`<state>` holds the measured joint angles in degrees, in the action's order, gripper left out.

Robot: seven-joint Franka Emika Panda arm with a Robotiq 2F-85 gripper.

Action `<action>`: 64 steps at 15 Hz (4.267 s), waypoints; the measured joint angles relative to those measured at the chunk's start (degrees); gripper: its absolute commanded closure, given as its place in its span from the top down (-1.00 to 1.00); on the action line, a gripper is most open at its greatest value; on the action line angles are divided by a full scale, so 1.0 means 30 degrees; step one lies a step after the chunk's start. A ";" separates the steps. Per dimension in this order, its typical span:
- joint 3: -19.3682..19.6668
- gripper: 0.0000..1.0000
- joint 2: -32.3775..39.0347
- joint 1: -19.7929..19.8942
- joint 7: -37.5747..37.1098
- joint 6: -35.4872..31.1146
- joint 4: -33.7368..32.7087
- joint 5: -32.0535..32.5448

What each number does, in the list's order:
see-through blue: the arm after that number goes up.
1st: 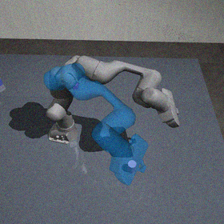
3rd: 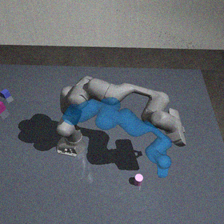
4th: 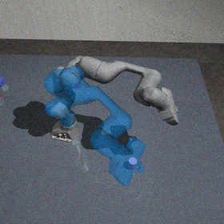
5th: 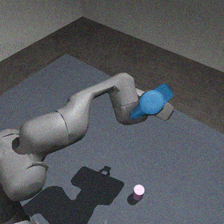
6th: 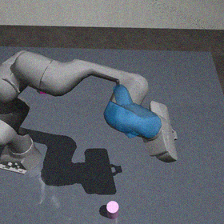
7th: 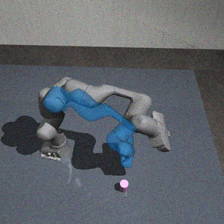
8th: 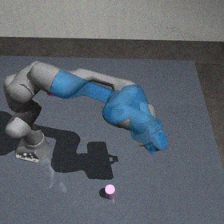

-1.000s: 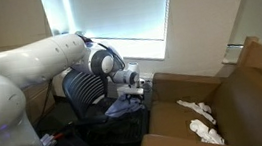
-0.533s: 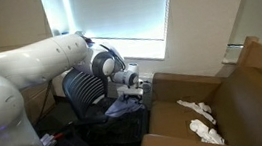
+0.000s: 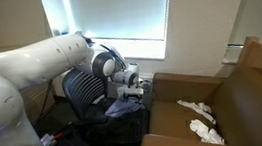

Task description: Move the blue shirt to the armrest of the brown couch

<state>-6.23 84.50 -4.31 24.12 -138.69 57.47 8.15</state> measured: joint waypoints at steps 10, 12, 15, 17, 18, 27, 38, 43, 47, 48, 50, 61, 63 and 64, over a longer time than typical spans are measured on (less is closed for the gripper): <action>-0.0599 1.00 0.0011 0.0030 0.1033 0.0876 0.0197 -0.0104; -0.1238 1.00 -0.0011 0.0258 0.1802 0.1467 0.0042 -0.0203; -0.1139 1.00 -0.0010 0.0235 0.1715 0.1177 0.0036 -0.0200; -0.0334 1.00 0.0007 -0.0042 0.0698 -0.0145 0.0193 -0.0164; 0.0096 1.00 0.0019 -0.0139 0.0253 -0.0753 0.0365 -0.0140; -0.1738 -0.08 0.0049 0.1479 0.2550 -0.0332 0.1400 -0.0377; -0.2011 -1.00 0.0016 0.1992 0.3464 0.0752 0.1336 -0.1713; -0.1760 -1.00 -0.0011 0.2319 0.3188 0.0996 0.0565 -0.2086; -0.0704 -1.00 -0.0414 0.2318 0.1384 0.0364 0.0161 -0.2040; -0.0286 -1.00 -0.0669 0.2239 0.0558 0.0065 0.0259 -0.2021; 0.0718 -1.00 -0.1528 0.1975 -0.1364 -0.0719 0.0942 -0.1955; 0.8183 -1.00 -0.9650 -0.4177 -1.6367 -0.1976 0.8850 0.0132; 0.9705 -1.00 -1.1064 -0.5937 -1.9621 -0.2080 1.0437 0.1117; 1.0463 -1.00 -1.1735 -0.6821 -2.1239 -0.2083 1.1262 0.1654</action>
<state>25.16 49.30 -24.78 -39.60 -144.94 91.25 13.11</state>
